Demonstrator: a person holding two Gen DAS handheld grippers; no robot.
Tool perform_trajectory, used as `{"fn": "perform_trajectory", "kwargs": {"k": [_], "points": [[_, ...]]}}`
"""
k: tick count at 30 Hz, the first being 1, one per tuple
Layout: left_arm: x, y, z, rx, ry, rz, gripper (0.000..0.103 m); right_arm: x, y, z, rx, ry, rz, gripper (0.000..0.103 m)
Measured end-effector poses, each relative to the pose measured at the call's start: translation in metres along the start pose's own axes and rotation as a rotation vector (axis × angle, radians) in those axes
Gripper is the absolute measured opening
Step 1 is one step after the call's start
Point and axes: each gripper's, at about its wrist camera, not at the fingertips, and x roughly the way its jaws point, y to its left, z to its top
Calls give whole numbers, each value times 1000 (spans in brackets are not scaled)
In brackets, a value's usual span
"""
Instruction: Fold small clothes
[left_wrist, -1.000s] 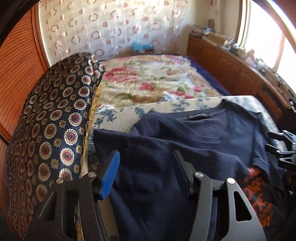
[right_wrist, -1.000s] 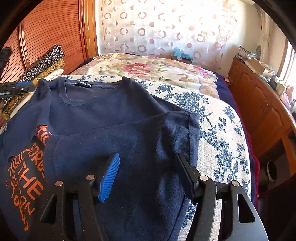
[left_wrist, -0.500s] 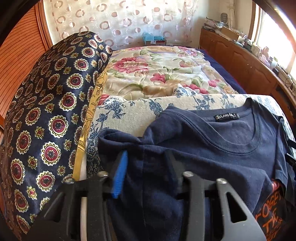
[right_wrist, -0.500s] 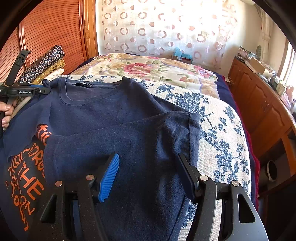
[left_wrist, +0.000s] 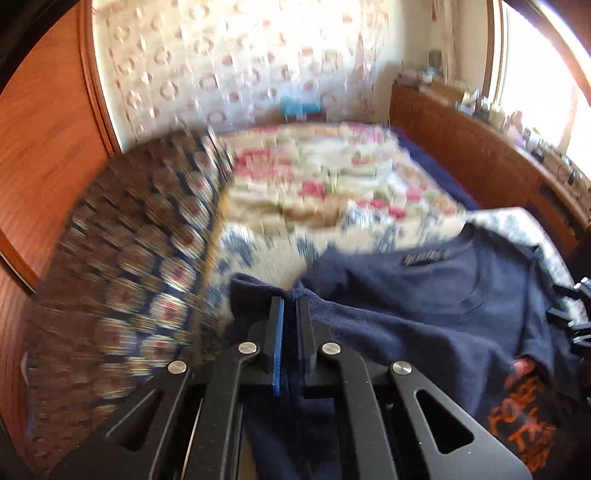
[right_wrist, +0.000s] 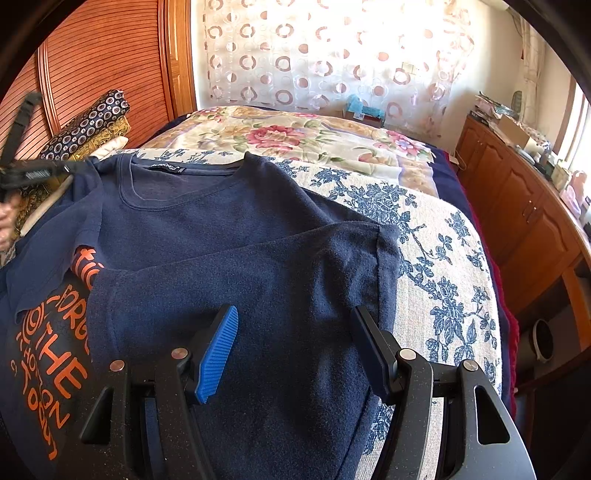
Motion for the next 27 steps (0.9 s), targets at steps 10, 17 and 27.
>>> {"fn": "perform_trajectory", "kwargs": {"k": [10, 17, 27], "points": [[-39, 36, 16, -18, -97, 48, 7, -17, -21, 0, 52, -38, 25, 65], [-46, 44, 19, -14, -118, 47, 7, -19, -59, 18, 53, -37, -2, 65], [-63, 22, 0, -6, -158, -17, 6, 26, -84, 31, 162, 43, 90, 64]]}}
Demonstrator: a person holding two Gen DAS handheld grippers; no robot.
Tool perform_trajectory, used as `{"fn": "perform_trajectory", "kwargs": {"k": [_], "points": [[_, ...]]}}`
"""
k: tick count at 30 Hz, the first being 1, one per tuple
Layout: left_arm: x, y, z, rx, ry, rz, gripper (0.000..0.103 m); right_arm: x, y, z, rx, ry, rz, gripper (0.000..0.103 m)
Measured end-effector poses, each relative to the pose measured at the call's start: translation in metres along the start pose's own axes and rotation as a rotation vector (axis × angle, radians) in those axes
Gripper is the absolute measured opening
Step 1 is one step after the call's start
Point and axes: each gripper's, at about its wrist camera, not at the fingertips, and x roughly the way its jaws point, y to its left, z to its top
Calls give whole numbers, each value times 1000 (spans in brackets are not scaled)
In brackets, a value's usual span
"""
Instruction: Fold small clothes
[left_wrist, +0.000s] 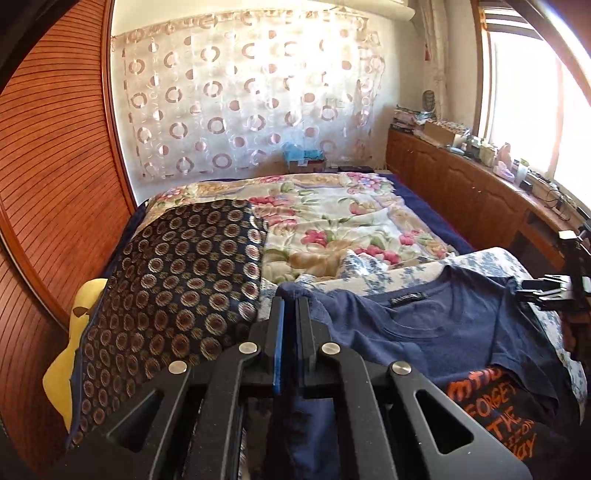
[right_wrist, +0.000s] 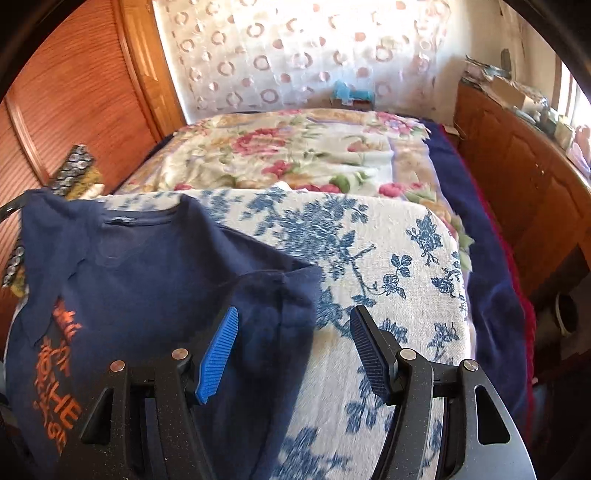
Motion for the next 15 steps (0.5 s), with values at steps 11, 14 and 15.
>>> {"fn": "perform_trajectory", "kwargs": {"k": [11, 14, 15], "points": [[-71, -6, -25, -13, -91, -35, 6, -52, 23, 0, -42, -135, 79, 5], [-100, -2, -36, -16, -121, -35, 6, -92, 37, -10, -74, -216, 77, 5], [-110, 0, -42, -13, -127, -33, 6, -107, 40, -17, -81, -240, 82, 5]]}}
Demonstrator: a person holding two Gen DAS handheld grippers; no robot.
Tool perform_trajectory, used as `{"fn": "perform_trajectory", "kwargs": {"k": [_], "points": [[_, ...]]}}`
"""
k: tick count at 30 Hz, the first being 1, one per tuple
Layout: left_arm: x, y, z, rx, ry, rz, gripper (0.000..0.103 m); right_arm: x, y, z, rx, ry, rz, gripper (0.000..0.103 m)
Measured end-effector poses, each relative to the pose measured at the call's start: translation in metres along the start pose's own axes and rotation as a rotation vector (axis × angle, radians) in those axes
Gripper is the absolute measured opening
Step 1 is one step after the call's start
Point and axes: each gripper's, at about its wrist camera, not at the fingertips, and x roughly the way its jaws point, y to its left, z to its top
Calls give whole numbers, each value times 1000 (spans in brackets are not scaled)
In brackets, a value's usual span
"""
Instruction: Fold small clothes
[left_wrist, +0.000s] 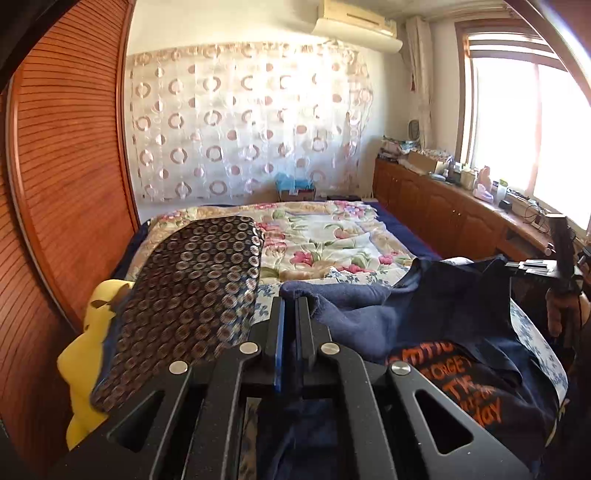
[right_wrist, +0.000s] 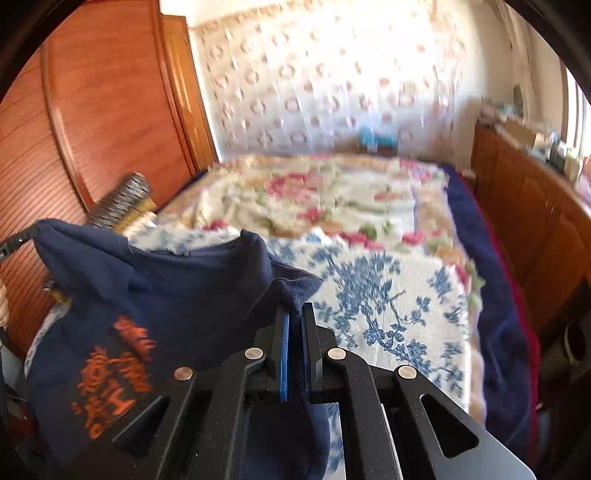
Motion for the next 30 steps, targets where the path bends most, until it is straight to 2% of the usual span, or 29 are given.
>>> {"fn": "perform_trajectory", "kwargs": {"k": [7, 9, 10, 13, 18, 21, 24, 27, 30], "points": [[-60, 11, -43, 14, 9, 43, 6, -74, 20, -44, -3, -56, 24, 5], [-78, 14, -51, 11, 7, 45, 6, -96, 24, -62, 10, -63, 63, 5], [-83, 14, -53, 10, 10, 42, 6, -105, 25, -69, 6, -63, 82, 5], [-101, 8, -67, 44, 15, 48, 6, -127, 26, -89, -12, -43, 70, 5], [-120, 6, -86, 13, 33, 32, 6, -154, 31, -99, -18, -19, 63, 5], [-123, 6, -96, -3, 46, 26, 6, -171, 43, -103, -44, -8, 66, 5], [-108, 4, -114, -27, 93, 13, 6, -172, 52, -120, -44, 34, 58, 5], [-81, 3, -135, -21, 154, 37, 6, -157, 55, -143, -37, 88, 27, 5], [-64, 4, -151, -60, 191, 19, 6, -141, 53, -159, -16, 137, 1, 5]]}}
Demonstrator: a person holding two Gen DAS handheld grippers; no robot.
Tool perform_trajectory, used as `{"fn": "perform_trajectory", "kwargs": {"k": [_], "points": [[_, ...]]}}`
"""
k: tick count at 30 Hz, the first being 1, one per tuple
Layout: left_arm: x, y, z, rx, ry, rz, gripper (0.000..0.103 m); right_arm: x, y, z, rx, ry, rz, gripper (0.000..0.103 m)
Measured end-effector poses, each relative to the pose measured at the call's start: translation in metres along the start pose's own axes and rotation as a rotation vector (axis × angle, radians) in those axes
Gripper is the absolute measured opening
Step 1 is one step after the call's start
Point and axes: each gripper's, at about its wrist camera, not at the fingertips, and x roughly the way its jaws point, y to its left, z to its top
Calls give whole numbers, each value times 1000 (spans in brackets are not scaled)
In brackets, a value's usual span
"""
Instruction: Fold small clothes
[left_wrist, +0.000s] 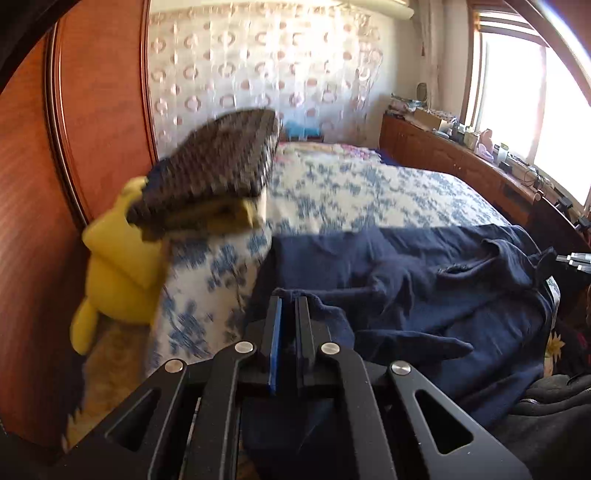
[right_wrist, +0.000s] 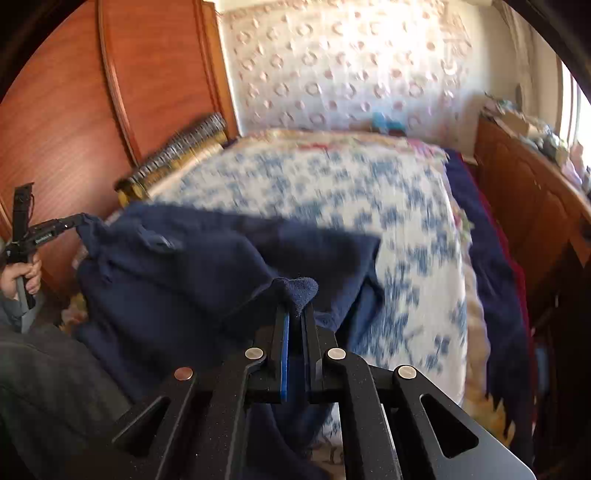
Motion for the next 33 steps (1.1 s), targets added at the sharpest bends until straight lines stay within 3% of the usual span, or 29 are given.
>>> {"fn": "perform_trajectory", "kwargs": {"k": [3, 5, 6, 8, 9, 10, 11, 17, 19, 22, 27, 33], "points": [[4, 1, -4, 3, -1, 10, 11, 8, -1, -4, 5, 25, -7, 5], [1, 2, -6, 4, -12, 3, 27, 9, -1, -3, -2, 36, -18, 5], [-2, 3, -6, 1, -21, -7, 40, 9, 0, -3, -7, 38, -24, 5], [-7, 5, -3, -4, -41, -13, 46, 8, 1, -1, -11, 40, -26, 5], [-8, 5, -2, -3, -45, -7, 55, 6, 1, -1, -15, 39, -30, 5], [-11, 6, 1, -4, -57, -1, 72, 4, 3, -1, -20, 37, -35, 5], [-12, 7, 2, -5, -66, -1, 79, 4, 4, 0, -26, 36, -38, 6], [-11, 8, 17, 0, -88, 15, 80, -17, 6, 11, -87, -2, -75, 14], [-9, 5, 21, 15, -89, 14, 80, -29, 5, 17, -98, -31, -85, 32], [-5, 2, 23, 17, -92, 7, 80, -34, 5, 25, -99, -65, -107, 44], [3, -6, 26, 18, -82, -25, 80, -9, 0, 37, -87, -67, -106, 50], [7, -13, 28, 30, -77, -26, 80, 43, -8, 40, -60, -6, -123, 52]]}}
